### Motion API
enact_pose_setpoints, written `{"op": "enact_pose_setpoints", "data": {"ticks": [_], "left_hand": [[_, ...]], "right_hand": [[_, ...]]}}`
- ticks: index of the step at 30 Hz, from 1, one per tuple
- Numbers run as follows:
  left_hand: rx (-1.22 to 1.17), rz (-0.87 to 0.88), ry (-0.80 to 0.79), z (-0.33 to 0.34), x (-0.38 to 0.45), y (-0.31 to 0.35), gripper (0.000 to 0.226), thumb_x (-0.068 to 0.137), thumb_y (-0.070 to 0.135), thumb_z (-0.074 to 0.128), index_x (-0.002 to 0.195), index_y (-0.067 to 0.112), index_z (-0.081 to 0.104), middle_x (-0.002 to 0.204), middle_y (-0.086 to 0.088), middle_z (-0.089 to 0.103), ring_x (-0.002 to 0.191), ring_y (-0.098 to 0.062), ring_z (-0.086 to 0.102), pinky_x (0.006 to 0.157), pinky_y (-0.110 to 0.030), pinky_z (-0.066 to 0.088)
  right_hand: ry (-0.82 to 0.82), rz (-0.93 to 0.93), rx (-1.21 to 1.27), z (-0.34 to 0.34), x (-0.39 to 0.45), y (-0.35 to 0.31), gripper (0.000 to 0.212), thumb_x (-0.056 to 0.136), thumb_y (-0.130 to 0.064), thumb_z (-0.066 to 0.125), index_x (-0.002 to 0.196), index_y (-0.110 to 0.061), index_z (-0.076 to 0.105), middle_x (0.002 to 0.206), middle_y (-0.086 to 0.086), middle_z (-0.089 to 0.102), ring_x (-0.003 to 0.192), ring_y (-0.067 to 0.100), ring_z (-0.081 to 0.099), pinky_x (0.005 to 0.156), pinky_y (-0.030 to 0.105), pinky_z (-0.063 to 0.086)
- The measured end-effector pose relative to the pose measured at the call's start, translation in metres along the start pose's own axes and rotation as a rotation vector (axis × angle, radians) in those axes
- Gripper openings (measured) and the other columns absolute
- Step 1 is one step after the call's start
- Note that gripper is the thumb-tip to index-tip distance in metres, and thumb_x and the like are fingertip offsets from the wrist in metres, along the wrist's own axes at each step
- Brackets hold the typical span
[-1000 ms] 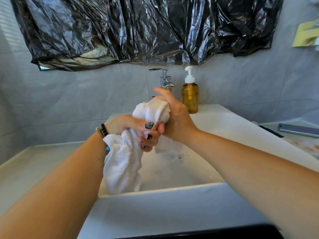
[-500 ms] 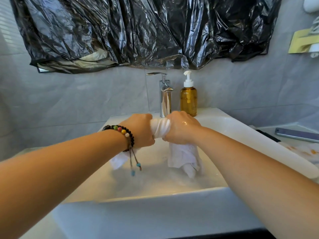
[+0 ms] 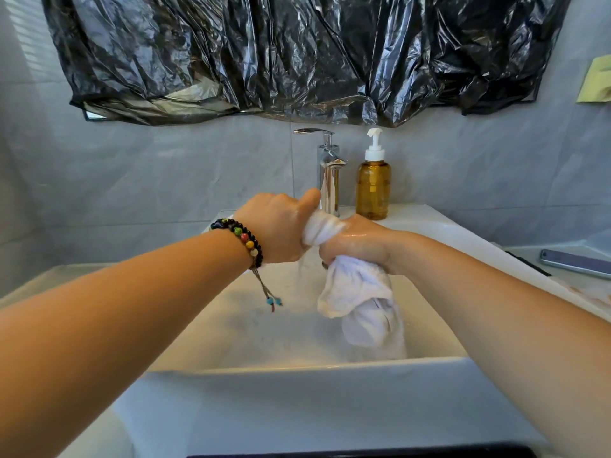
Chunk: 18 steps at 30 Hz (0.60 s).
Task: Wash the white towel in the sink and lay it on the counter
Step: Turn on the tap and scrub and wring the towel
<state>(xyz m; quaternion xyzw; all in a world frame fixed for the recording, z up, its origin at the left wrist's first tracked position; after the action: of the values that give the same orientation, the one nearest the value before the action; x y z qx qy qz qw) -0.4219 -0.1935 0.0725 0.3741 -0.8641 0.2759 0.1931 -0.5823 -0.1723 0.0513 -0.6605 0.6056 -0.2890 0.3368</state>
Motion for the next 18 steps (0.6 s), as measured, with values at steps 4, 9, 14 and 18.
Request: {"op": "enact_pose_setpoints", "data": {"ticks": [4, 9, 14, 18], "left_hand": [[-0.143, 0.082, 0.204, 0.025, -0.016, -0.001, 0.055, 0.073, 0.033, 0.071, 0.117, 0.029, 0.037, 0.079, -0.004, 0.069, 0.061, -0.036, 0.063, 0.050, -0.032, 0.045], [-0.539, -0.286, 0.358, 0.031, -0.023, -0.016, 0.036, 0.073, 0.044, 0.071, 0.099, 0.020, 0.064, 0.078, -0.001, 0.070, 0.073, -0.031, 0.066, 0.064, -0.039, 0.054], [-0.940, -0.646, 0.272, 0.023, -0.024, -0.026, 0.031, 0.059, 0.036, 0.078, 0.085, 0.025, 0.067, 0.074, 0.006, 0.070, 0.071, -0.020, 0.067, 0.069, -0.038, 0.057], [-1.120, -0.643, 0.266, 0.016, -0.022, -0.019, 0.017, 0.063, 0.011, 0.078, 0.075, 0.012, 0.065, 0.057, 0.001, 0.064, 0.052, -0.014, 0.060, 0.059, -0.036, 0.055]], "right_hand": [[0.009, -0.063, 0.030, 0.002, 0.001, 0.008, 0.023, 0.070, -0.013, 0.077, 0.089, -0.017, 0.066, 0.082, 0.001, 0.065, 0.074, 0.015, 0.062, 0.060, 0.025, 0.049], [-0.019, -0.102, 0.407, -0.014, 0.005, 0.013, 0.045, 0.071, -0.022, 0.083, 0.112, -0.021, 0.064, 0.106, 0.002, 0.072, 0.102, 0.021, 0.068, 0.092, 0.039, 0.053], [-0.077, -0.111, 0.395, -0.004, 0.014, 0.017, 0.089, 0.054, -0.037, 0.093, 0.132, -0.021, 0.053, 0.120, 0.001, 0.068, 0.109, 0.021, 0.065, 0.088, 0.037, 0.056], [0.015, -0.108, 0.203, 0.020, 0.020, 0.018, 0.124, 0.034, -0.052, 0.096, 0.142, -0.031, 0.039, 0.133, -0.010, 0.056, 0.121, 0.016, 0.054, 0.099, 0.042, 0.051]]}}
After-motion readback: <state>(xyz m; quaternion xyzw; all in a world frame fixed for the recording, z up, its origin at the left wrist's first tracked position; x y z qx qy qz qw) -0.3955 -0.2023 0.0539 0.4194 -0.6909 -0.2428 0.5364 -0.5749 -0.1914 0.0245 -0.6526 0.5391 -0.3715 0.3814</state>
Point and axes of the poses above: each hand's wrist, its own x-axis towards the middle knuckle, its own z-axis out of the palm, y = z × x, the point moved 1 cm from there along x, towards the middle knuckle
